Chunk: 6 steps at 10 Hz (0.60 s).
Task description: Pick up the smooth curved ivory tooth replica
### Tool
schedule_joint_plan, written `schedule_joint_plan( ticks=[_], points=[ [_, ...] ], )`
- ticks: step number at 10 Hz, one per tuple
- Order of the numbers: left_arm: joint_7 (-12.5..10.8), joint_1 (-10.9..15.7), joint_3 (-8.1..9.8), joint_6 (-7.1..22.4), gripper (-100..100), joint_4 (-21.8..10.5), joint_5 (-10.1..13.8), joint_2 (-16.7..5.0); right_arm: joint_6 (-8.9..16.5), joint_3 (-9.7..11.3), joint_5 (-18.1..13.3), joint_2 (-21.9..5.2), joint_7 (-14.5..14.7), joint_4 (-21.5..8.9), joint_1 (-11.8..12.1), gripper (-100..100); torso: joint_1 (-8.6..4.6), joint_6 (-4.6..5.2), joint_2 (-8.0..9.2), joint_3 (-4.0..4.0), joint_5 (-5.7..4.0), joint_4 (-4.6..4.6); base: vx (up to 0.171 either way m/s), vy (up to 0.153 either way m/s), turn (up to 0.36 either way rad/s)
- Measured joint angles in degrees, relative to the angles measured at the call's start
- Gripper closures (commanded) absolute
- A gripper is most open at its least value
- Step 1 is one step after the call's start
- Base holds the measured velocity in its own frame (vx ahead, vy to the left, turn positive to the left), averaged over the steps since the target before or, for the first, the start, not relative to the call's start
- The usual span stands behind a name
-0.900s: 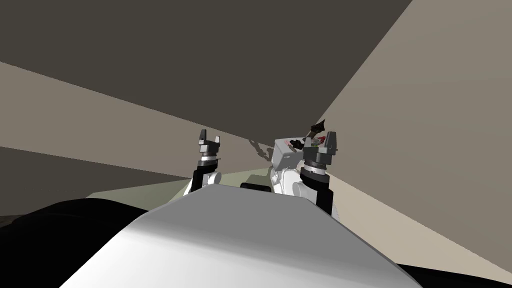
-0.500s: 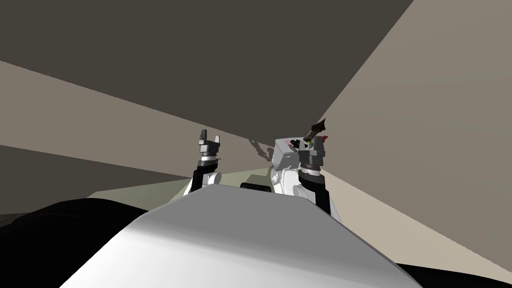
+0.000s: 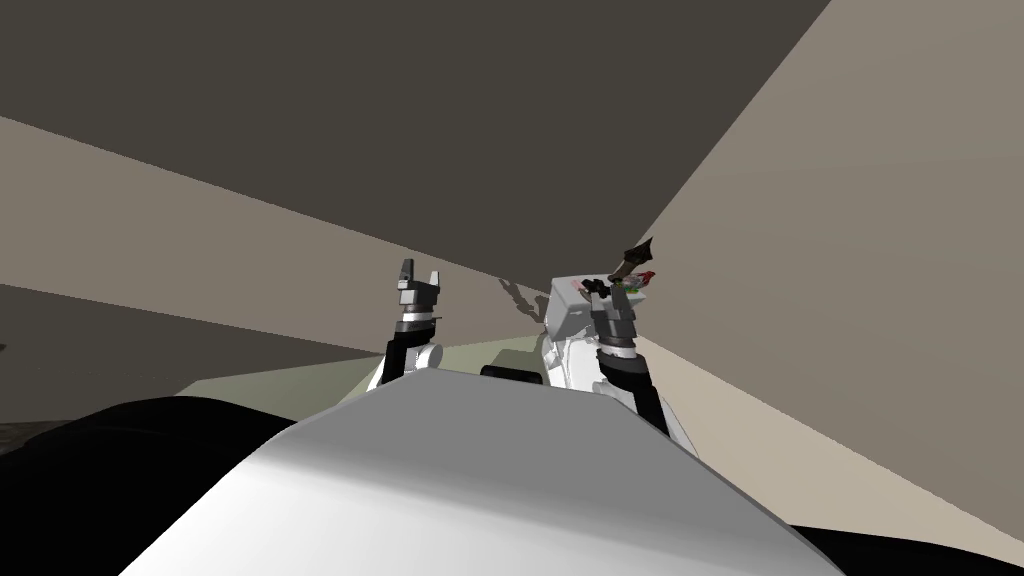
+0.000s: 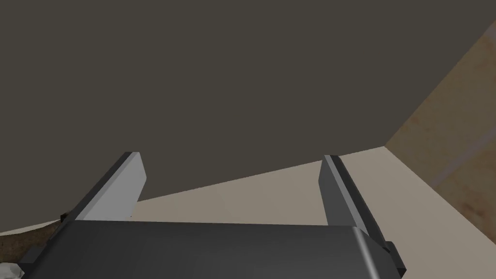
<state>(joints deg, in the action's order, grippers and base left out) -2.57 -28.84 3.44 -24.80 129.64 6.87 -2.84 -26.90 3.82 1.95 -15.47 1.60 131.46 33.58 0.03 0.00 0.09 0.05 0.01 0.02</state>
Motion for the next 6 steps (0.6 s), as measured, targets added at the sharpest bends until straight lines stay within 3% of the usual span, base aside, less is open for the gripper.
schedule_joint_plan(
  ticks=[6],
  points=[
    [0.0,0.0,0.00,0.0,0,0.0,0.0,0.0,-1.8,2.1,0.2,-9.3,1.8,-4.8,4.0,-100,0.01,0.00,-0.01,0.00,0.01,0.00,-0.019,0.014,0.012]
  ],
)
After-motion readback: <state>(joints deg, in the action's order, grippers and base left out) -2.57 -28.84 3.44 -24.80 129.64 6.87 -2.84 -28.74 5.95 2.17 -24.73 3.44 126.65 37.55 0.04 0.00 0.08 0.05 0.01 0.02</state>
